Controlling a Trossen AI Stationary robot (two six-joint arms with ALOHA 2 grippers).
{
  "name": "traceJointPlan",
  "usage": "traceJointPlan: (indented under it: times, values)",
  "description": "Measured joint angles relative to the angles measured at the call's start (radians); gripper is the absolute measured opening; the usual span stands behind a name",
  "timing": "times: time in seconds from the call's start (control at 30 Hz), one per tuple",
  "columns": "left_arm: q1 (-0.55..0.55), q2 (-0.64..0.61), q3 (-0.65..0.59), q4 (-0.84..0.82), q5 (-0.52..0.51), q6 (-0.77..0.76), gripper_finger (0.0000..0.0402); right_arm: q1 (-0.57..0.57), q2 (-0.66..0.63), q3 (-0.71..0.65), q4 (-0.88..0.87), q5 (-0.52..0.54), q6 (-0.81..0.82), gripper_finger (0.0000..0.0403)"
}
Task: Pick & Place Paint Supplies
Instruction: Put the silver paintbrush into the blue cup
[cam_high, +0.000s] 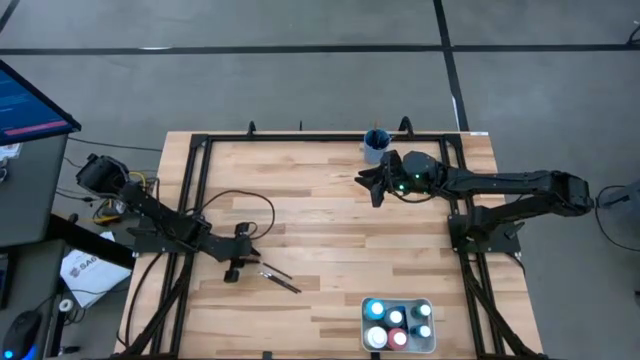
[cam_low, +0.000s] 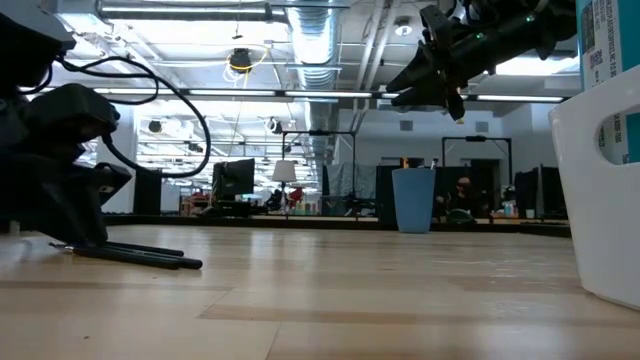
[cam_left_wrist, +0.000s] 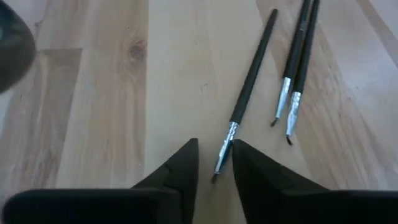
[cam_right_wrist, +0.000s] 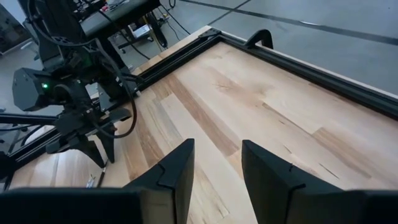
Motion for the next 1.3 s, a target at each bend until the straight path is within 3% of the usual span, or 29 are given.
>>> traceJointPlan:
  times: [0.2, 0.37, 0.63, 0.9, 1.1, 1.3]
  values:
    - [0.000, 0.005, 0.000, 0.012, -0.006, -0.070, 0.0009, 0.000, 0.000, 0.000, 0.000, 0.000, 0.002, 0.0124]
    - [0.011, 0.010, 0.028, 0.015, -0.022, -0.113, 0.0003, 0.002, 0.000, 0.007, -0.012, -0.008, -0.004, 0.0124]
    - [0.108, 0.011, 0.150, 0.017, -0.033, -0.107, 0.0001, 0.070, 0.050, 0.165, -0.168, -0.011, -0.161, 0.0124]
    - [0.228, 0.010, 0.255, 0.018, -0.011, 0.004, 0.0000, 0.177, 0.262, 0.422, -0.333, -0.016, -0.308, 0.0169]
    - [0.283, 0.009, 0.311, 0.018, -0.012, 0.060, 0.0000, 0.216, 0.445, 0.617, -0.374, -0.116, -0.400, 0.0222]
    - [0.302, 0.008, 0.355, 0.020, -0.013, 0.110, 0.0000, 0.239, 0.616, 0.774, -0.486, -0.216, -0.447, 0.0227]
